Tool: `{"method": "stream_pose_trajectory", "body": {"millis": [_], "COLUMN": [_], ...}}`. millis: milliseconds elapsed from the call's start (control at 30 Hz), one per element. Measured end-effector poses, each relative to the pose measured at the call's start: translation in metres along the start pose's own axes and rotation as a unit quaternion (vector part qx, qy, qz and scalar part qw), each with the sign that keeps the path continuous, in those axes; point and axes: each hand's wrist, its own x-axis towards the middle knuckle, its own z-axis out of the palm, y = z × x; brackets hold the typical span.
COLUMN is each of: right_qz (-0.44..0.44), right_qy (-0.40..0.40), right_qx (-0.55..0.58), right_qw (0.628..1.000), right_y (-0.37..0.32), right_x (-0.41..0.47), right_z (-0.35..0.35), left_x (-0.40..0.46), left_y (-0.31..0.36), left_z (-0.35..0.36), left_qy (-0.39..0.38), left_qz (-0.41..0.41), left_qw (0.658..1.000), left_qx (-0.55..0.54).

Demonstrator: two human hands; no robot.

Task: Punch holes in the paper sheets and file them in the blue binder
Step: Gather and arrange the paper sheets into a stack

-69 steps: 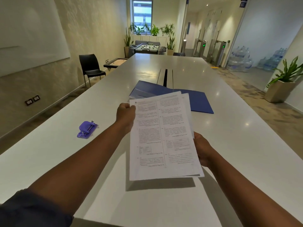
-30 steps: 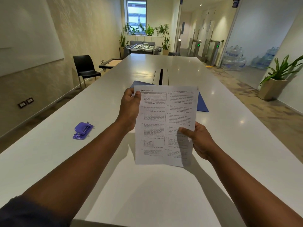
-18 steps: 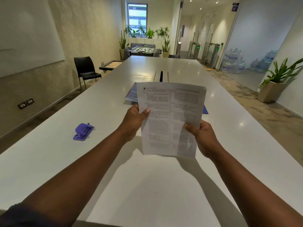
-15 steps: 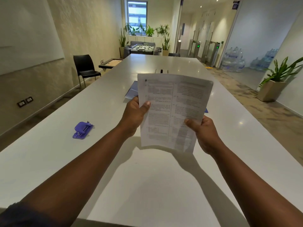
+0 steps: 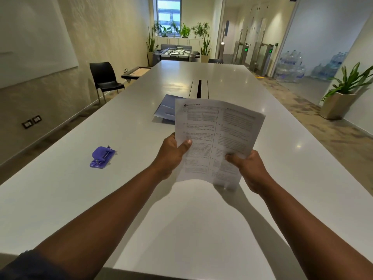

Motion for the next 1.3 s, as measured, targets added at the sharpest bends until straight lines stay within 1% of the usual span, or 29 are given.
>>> {"method": "stream_pose_trajectory", "body": {"millis": [333, 833, 933, 1067, 1300], "right_qz": [0.021, 0.042, 0.039, 0.047, 0.039], "right_qy": [0.003, 0.005, 0.01, 0.007, 0.01], "right_qx": [-0.015, -0.009, -0.003, 0.004, -0.001], "right_qw": [1.0, 0.999, 0.999, 0.999, 0.999], "right_y": [0.004, 0.01, 0.01, 0.013, 0.015], "right_x": [-0.003, -0.003, -0.003, -0.003, 0.0], "right_z": [0.004, 0.005, 0.003, 0.004, 0.002], "left_x": [-0.005, -0.008, -0.008, -0.01, -0.01], "left_y": [-0.014, -0.023, -0.023, -0.027, -0.028], "left_z": [-0.001, -0.003, -0.002, -0.001, 0.002], "left_qy": [-0.019, -0.009, -0.01, -0.014, -0.005], "left_qz": [-0.019, -0.023, -0.011, -0.027, -0.022], "left_qw": [1.0, 1.0, 1.0, 0.999, 1.0], "left_qx": [0.001, -0.005, -0.007, -0.011, 0.0]}}
